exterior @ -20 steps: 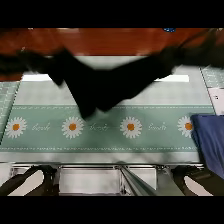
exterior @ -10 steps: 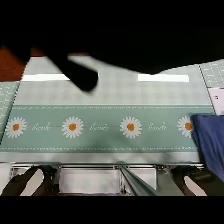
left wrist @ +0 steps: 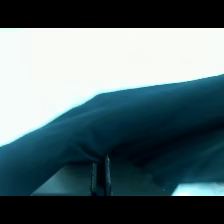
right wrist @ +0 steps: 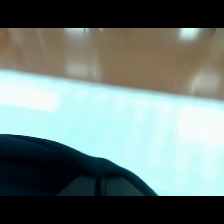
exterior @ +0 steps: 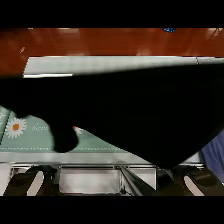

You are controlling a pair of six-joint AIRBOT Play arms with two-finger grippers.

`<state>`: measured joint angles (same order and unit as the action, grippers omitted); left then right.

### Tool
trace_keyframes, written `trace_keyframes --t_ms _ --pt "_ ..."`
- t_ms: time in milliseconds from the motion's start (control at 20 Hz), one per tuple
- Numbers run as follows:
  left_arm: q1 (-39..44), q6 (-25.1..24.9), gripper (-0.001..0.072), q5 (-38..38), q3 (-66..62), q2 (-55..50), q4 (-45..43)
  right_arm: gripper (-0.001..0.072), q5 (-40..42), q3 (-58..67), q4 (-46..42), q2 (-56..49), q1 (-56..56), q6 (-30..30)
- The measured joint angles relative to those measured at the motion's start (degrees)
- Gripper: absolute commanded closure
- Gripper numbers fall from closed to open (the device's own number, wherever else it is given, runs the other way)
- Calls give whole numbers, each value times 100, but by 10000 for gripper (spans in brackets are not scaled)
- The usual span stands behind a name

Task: Fold the shirts.

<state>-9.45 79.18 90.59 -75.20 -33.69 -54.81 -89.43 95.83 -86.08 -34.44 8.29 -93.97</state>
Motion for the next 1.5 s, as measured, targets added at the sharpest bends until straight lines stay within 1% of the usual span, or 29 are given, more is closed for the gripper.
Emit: trace_keyframes --t_ms 100,200,300,400,550,700,750,800,850,900,950,1050,1100,1200,1300,1400,1500 --pt "68 72 686 72 1082 109 -94 683 133 -909 103 61 0 -42" --pt "101 92 686 -133 2081 57 -111 683 481 -1762 173 -28 0 -61" --pt "118 120 686 -612 2911 -181 -105 683 920 -2468 197 -330 0 -70" --pt "129 11 686 -1349 3477 -697 44 683 1394 -2870 105 -855 -2 -81" --pt "136 -376 686 -2317 3624 -1797 551 683 2120 -3010 42 -1915 -170 -81" --pt "140 -732 685 -2938 3049 -3115 1128 681 2594 -2651 601 -3154 -605 20" --pt "146 -809 613 -3053 2785 -3506 1268 668 2699 -2472 903 -3521 -750 92" --pt "160 -868 330 -3139 2498 -3860 1408 460 2774 -2271 1241 -3882 -905 146" --pt "184 -925 196 -3211 2181 -4221 1432 307 2874 -2098 1447 -4186 -1040 205" --pt "201 -916 197 -3147 1884 -4542 1502 305 2900 -1932 1810 -4461 -1180 262" --pt "225 -953 197 -2898 1600 -4774 1624 306 2892 -1792 2205 -4666 -1298 332" --pt "146 -966 199 -2317 1113 -5123 1440 307 2761 -1569 2682 -4870 -1587 444" --pt "26 -946 199 -2194 942 -5195 1309 307 2704 -1497 2682 -4885 -1759 527" --pt "-321 -909 199 -1733 828 -5149 1001 307 2319 -1423 2588 -4754 -2135 719" --pt "-791 -887 199 -1639 975 -4972 833 307 1934 -1641 2260 -4439 -2496 1027" --pt "-1189 -898 199 -1515 1370 -4813 780 307 1794 -2315 2087 -3958 -2863 1200" --pt "-1451 -981 199 -1552 1893 -4736 820 307 1895 -3344 2275 -3410 -3239 1307"
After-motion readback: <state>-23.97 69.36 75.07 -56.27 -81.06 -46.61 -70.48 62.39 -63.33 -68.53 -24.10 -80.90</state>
